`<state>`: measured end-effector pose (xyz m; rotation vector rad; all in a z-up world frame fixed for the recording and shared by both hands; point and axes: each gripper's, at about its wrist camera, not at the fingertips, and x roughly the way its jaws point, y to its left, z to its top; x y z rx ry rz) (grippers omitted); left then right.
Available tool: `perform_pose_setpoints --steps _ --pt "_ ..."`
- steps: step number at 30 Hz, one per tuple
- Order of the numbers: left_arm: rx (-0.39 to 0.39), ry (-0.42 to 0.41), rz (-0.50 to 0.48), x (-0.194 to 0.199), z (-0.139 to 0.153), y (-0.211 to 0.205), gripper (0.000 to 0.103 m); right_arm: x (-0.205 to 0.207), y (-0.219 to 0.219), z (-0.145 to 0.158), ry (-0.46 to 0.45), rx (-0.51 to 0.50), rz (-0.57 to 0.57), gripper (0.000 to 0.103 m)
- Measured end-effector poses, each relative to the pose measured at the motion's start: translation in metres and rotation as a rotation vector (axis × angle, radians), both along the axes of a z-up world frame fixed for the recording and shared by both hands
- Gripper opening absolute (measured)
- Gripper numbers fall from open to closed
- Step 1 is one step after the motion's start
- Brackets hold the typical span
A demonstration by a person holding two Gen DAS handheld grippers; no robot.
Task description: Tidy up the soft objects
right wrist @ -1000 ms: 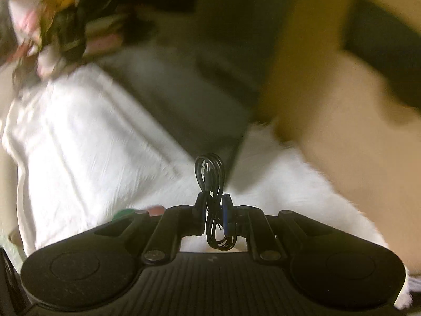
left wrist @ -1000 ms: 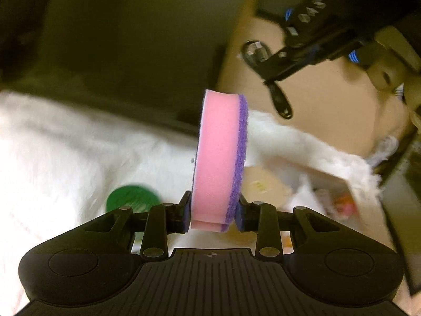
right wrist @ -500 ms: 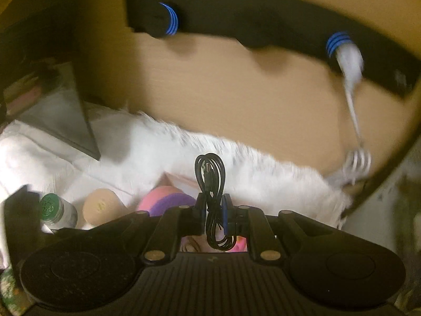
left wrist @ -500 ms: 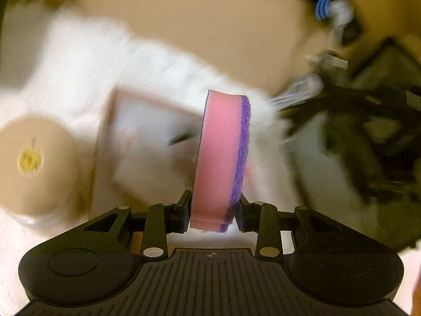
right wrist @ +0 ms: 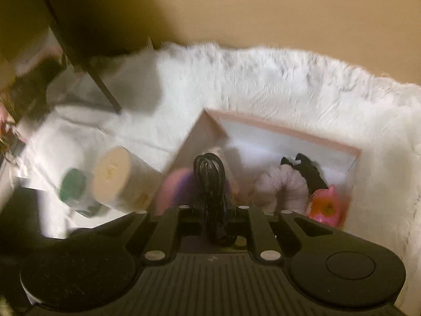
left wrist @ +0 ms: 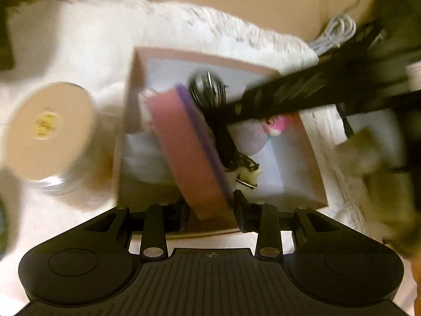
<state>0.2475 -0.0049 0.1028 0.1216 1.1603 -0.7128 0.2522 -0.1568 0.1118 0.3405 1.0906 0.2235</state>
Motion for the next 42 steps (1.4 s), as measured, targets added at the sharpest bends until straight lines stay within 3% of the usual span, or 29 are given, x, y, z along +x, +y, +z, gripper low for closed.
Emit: perform_pose_setpoints --steps 6,9,17,21,25,30,36,42 --pt "-0.041 -0.102 0.065 0.008 0.042 0.017 0.037 0.009 -0.019 -0.039 0.089 -0.043 -0.036 0.012" --pt "0.015 -0.11 0.078 0.011 0.031 0.003 0.035 0.008 -0.025 -0.038 0.078 -0.031 -0.051 0.011" --pt "0.055 -0.033 -0.005 0.027 -0.016 -0.023 0.033 -0.007 -0.031 -0.016 -0.007 -0.069 -0.082 0.013" --pt "0.031 -0.064 -0.047 0.024 -0.022 -0.024 0.034 -0.021 -0.036 0.005 -0.081 -0.107 -0.121 0.024" --pt "0.037 -0.128 -0.096 0.012 -0.015 -0.024 0.034 -0.026 -0.021 0.027 -0.139 -0.1 -0.086 0.039" --pt "-0.02 -0.145 -0.112 -0.004 0.003 -0.002 0.034 0.005 0.007 0.015 -0.074 -0.049 -0.043 0.04" --pt "-0.107 -0.183 -0.034 -0.006 0.025 0.038 0.034 0.026 0.007 -0.028 0.083 -0.152 -0.124 0.04" --pt "-0.19 -0.232 0.024 -0.005 0.031 0.053 0.034 0.003 -0.002 -0.013 0.041 -0.145 -0.202 0.04"
